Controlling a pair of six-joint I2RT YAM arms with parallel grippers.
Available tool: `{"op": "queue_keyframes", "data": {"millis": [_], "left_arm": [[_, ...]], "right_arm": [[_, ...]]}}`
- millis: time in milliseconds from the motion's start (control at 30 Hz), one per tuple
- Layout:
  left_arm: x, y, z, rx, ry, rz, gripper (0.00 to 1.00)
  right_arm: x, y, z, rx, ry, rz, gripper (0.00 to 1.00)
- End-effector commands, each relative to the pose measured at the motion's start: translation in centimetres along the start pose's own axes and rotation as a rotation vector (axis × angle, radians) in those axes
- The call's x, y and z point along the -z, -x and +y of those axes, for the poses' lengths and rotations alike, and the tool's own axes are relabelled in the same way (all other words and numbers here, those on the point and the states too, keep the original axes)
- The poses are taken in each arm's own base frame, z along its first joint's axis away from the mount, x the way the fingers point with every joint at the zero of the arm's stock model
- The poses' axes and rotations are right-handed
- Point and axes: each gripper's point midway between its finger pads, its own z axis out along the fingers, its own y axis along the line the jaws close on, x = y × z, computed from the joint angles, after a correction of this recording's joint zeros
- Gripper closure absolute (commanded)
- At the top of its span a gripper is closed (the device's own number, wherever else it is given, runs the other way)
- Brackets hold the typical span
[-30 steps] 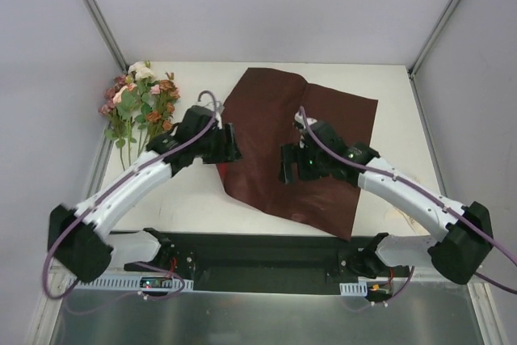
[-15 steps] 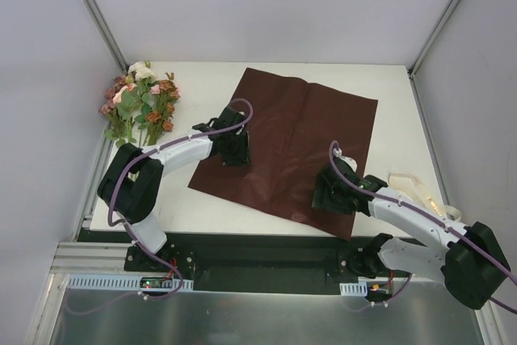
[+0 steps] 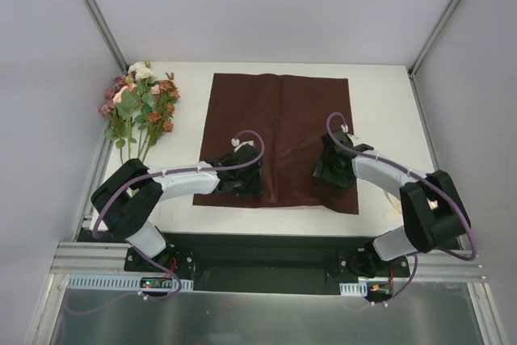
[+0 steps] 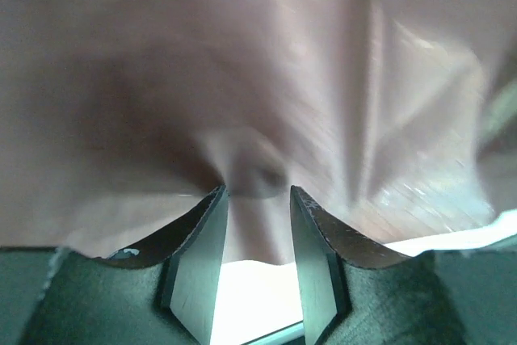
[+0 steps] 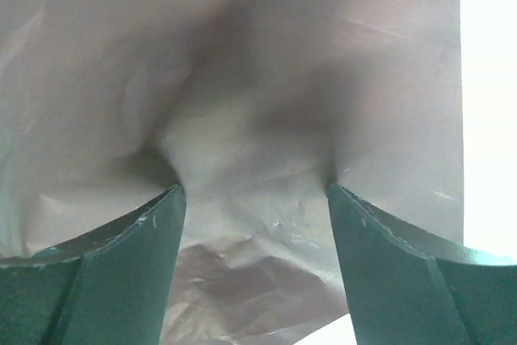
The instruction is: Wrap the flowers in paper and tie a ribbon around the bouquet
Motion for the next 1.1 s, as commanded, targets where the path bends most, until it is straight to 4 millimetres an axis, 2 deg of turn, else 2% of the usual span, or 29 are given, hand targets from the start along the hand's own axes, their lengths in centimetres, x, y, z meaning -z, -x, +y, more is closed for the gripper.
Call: {"op": "queue_keyframes", "data": {"millis": [0,33,100,133,167,233,267,333,367,433,467,500,533,567,600,633,667,700,733,800,833,900,933,1067], "left_arm": [[-2.0,-4.7,-3.1,0.059,-0.084,0.124,0.63],[-2.3,-4.9,-4.0,0.044,-0.102,0.141,0.63],[-3.0,-5.1,-6.6,0.001,-0.144,0.172,0.63],[-2.7,-5.9,-8.0,-0.033,-0.180,0.198,0.62],[-2.2,-5.4,-9.8,-0.059,-0.222,0.189,0.59],[-0.9,-4.8,-11.7,-0.122,-0.289,0.170,0.54],[0.8,-3.7,-12.9,-0.136,-0.334,0.125,0.48],[2.5,-1.2,-13.1,-0.163,-0.369,0.049,0.43],[4.2,0.4,-13.1,-0.155,-0.394,-0.003,0.37],[5.0,2.4,-11.3,-0.122,-0.384,-0.033,0.34],[5.4,4.8,-9.0,-0.063,-0.366,-0.055,0.34],[5.3,5.8,-7.5,-0.062,-0.335,-0.065,0.34],[5.2,6.3,-5.3,-0.045,-0.271,-0.052,0.34],[5.0,8.4,-3.2,-0.016,-0.207,-0.077,0.34],[4.9,9.3,-1.6,-0.040,-0.159,-0.083,0.36],[4.4,9.2,0.2,-0.037,-0.092,-0.056,0.37],[4.5,10.2,0.8,-0.040,-0.060,-0.073,0.37],[4.2,11.4,2.9,-0.026,0.007,-0.096,0.38],[3.6,11.6,4.0,-0.019,0.049,-0.090,0.38],[3.1,12.5,6.4,-0.007,0.158,-0.107,0.38],[2.3,12.2,7.2,-0.007,0.199,-0.086,0.39],[1.6,11.9,7.7,0.014,0.223,-0.066,0.39],[0.9,11.0,7.6,0.026,0.207,-0.026,0.39],[-0.1,9.2,7.1,0.057,0.191,0.031,0.43]], "right_arm": [[-1.7,4.5,-0.3,0.020,-0.026,0.008,0.25],[-1.5,6.6,0.2,0.018,-0.011,-0.020,0.24],[-2.1,8.9,-1.3,0.066,-0.060,-0.022,0.23],[-1.6,11.3,-0.7,0.086,-0.053,-0.063,0.21],[-1.4,11.6,-1.3,0.169,-0.077,-0.045,0.20],[-1.0,12.4,-1.1,0.235,-0.090,-0.041,0.18],[-0.3,12.6,-1.1,0.255,-0.089,-0.035,0.18],[1.2,12.0,-0.4,0.264,-0.043,-0.040,0.16],[1.3,9.9,-0.1,0.273,-0.008,0.000,0.16],[2.1,7.7,0.7,0.235,0.054,0.018,0.16],[3.4,6.7,1.5,0.232,0.107,-0.001,0.16],[2.9,4.5,0.3,0.212,0.083,0.032,0.16],[3.1,3.3,0.1,0.162,0.079,0.042,0.17],[4.2,2.4,0.8,0.151,0.132,0.028,0.17],[3.8,0.5,-0.1,0.140,0.121,0.063,0.18],[4.1,-0.3,0.1,0.095,0.131,0.065,0.19],[4.8,-1.2,0.7,0.106,0.164,0.063,0.19],[4.9,-1.9,0.5,0.096,0.163,0.065,0.20],[4.7,-3.0,0.1,0.085,0.154,0.078,0.21],[4.8,-3.7,0.2,0.034,0.179,0.064,0.23],[4.2,-4.6,-0.5,0.022,0.168,0.076,0.23],[3.9,-4.3,-0.7,-0.017,0.165,0.046,0.25],[3.6,-4.4,-0.9,-0.024,0.162,0.044,0.25],[2.2,-4.3,-0.9,-0.096,0.175,0.077,0.25]]}}
